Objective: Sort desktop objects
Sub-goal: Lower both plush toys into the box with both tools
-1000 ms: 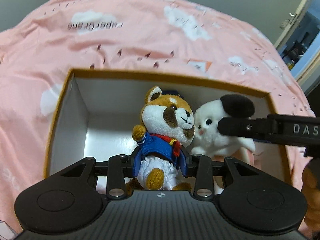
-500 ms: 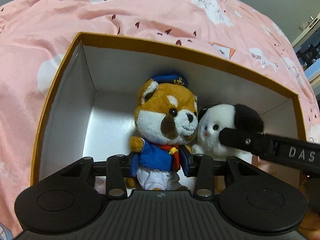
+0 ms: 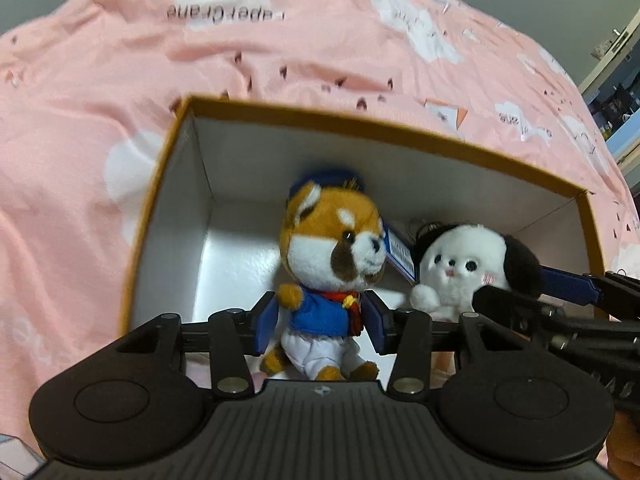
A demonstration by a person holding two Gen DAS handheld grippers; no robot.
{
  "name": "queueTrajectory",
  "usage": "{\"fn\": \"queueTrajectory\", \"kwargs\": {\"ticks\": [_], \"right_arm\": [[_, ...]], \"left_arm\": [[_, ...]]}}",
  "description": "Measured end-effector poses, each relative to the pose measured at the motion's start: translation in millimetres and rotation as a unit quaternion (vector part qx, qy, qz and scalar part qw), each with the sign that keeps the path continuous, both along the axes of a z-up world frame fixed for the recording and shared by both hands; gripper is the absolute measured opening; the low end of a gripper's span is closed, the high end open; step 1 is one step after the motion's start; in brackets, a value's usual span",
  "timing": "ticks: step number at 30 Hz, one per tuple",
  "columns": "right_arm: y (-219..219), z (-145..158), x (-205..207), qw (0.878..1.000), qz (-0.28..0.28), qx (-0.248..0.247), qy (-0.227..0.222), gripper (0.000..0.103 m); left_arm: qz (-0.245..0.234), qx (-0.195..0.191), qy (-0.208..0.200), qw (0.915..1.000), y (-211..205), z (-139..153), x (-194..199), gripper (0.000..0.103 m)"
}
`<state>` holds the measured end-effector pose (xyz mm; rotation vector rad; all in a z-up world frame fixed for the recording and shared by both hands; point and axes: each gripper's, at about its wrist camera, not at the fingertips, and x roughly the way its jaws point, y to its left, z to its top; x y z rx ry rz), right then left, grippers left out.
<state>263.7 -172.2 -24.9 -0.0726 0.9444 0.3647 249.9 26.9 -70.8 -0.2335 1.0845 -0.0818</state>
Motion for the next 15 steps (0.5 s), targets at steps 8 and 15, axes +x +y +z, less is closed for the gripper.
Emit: {"fn": "queueTrajectory", "kwargs": {"ticks": [8, 15], "right_arm": [[-5, 0, -16, 0.995, 0.045, -0.074, -0.053, 0.045], [-6, -9, -12, 0.994, 0.049, -0.086, -0.056, 0.044]], "left_arm": [[-0.013, 0.02, -0.049, 0.9985, 2, 15, -5, 0.039], [-0.014, 0.013, -0.023, 0.9996, 3, -5, 5, 0.033]]}}
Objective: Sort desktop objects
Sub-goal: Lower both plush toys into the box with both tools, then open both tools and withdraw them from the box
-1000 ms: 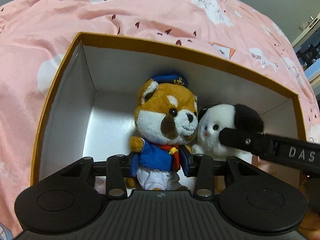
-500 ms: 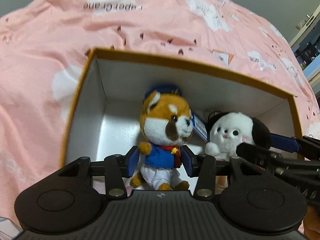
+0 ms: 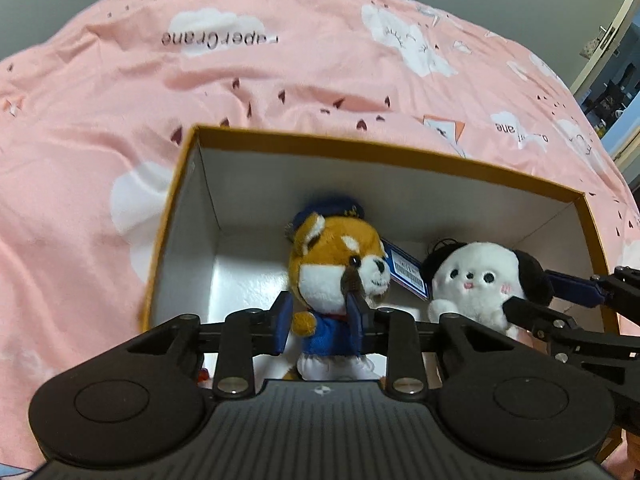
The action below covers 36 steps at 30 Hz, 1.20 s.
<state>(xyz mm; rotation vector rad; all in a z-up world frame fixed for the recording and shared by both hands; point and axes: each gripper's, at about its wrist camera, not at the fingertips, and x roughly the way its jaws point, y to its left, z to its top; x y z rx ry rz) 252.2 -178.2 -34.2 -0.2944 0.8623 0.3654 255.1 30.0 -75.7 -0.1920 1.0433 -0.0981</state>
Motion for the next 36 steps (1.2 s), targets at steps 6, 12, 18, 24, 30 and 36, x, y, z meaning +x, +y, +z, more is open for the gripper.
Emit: {"fn": "queueTrajectory", "kwargs": {"ticks": [6, 12, 18, 24, 30, 36], "right_arm": [[0, 10, -7, 1.0, -0.001, 0.009, -0.008, 0.046], [-7, 46, -35, 0.998, 0.0, 0.044, -0.045, 0.061], [-15, 79, -80, 0.991, -0.006, 0.081, -0.103, 0.068], [-19, 97, -122, 0.984, -0.018, 0.11, -0.142, 0.074], [-25, 101, -155, 0.973, -0.048, 0.133, -0.181, 0.085], [-30, 89, -170, 0.966, -0.092, 0.146, -0.191, 0.097]], "left_arm": [[-0.006, 0.016, -0.003, 0.9998, -3, 6, -9, 0.033], [-0.02, 0.05, -0.05, 0.9973, -17, 49, -37, 0.033], [-0.023, 0.066, -0.109, 0.9916, -29, 89, -79, 0.054], [-0.023, 0.086, -0.164, 0.9825, -42, 118, -116, 0.067], [-0.006, 0.109, -0.211, 0.9715, -49, 128, -151, 0.078], [0.034, 0.124, -0.254, 0.9587, -45, 116, -182, 0.087]]}}
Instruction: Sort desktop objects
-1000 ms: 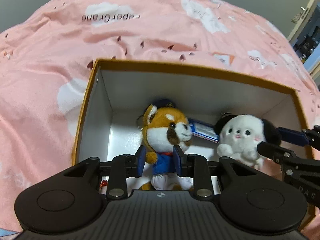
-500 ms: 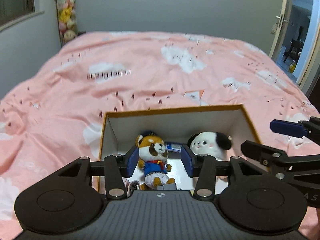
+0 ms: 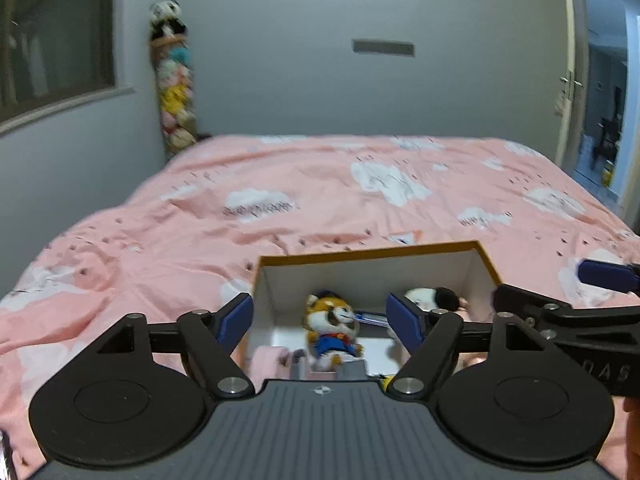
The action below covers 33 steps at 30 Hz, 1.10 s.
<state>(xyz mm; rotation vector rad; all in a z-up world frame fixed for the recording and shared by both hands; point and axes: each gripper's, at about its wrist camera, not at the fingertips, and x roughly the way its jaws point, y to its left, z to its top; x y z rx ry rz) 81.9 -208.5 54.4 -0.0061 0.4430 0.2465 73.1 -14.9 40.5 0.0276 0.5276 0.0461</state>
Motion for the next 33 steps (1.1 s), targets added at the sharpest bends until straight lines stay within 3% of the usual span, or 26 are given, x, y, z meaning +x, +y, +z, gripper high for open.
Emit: {"fn": "queueTrajectory", "kwargs": {"ticks": [3, 10, 18, 33], "right_arm": [[1, -16, -3, 1.0, -0.011, -0.001, 0.008, 0.097], [6, -57, -6, 0.999, -0.036, -0.02, 0.032, 0.097], [5, -80, 4, 0.996, -0.035, -0.021, 0.073, 0.099], [10, -89, 7, 0.996, -0.035, -0.04, 0.065, 0.099]], "left_arm": [[0.015, -0.003, -0.014, 0.9998, 2, -13, -9, 0.088], [0.027, 0.0, 0.015, 0.9995, -3, -49, -5, 0.088], [0.04, -0.003, 0.07, 0.9967, -3, -81, -1, 0.088], [0.042, -0.015, 0.073, 0.9964, 0, -86, 0, 0.089]]}}
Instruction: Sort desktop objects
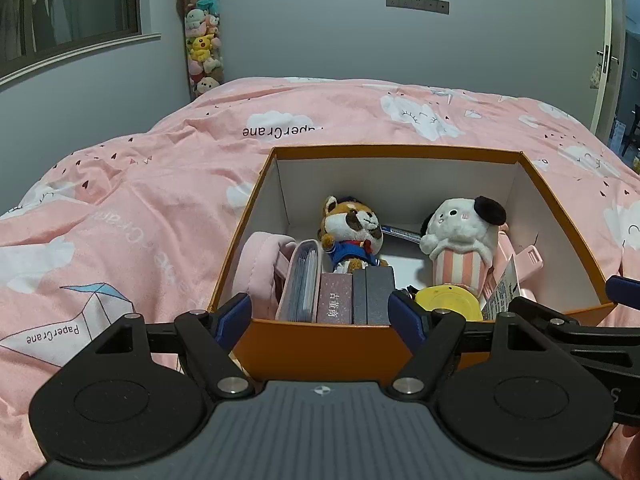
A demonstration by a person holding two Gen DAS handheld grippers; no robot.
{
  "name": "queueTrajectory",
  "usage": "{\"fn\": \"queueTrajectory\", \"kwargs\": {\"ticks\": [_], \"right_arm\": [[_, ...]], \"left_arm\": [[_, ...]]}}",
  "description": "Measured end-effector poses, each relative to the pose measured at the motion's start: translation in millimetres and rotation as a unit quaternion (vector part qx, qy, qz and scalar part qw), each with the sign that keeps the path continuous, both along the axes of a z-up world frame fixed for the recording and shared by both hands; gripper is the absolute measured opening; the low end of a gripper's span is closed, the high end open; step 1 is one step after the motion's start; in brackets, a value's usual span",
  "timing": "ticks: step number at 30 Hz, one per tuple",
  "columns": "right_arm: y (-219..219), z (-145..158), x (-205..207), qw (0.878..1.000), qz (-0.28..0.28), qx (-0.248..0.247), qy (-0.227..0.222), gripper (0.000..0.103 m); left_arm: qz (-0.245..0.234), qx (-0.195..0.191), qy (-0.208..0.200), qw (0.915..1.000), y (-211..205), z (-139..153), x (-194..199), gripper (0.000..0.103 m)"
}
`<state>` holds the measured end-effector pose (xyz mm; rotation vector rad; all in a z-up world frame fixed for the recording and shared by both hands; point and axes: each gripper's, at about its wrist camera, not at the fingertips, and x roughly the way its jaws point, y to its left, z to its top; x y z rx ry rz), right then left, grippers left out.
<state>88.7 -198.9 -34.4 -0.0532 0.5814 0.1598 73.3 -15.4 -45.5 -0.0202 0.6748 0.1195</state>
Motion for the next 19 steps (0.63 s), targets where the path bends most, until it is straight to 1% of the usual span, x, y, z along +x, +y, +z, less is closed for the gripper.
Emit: {"fn": "queueTrajectory", "kwargs": {"ticks": [19], "right_arm": [[1.0, -0.8, 0.1, 1.0, 0.0, -0.002, 0.001, 0.1]], "left_arm": [[0.0, -0.011, 0.006, 0.9999, 4.2, -0.7, 1.4, 0.089]]}}
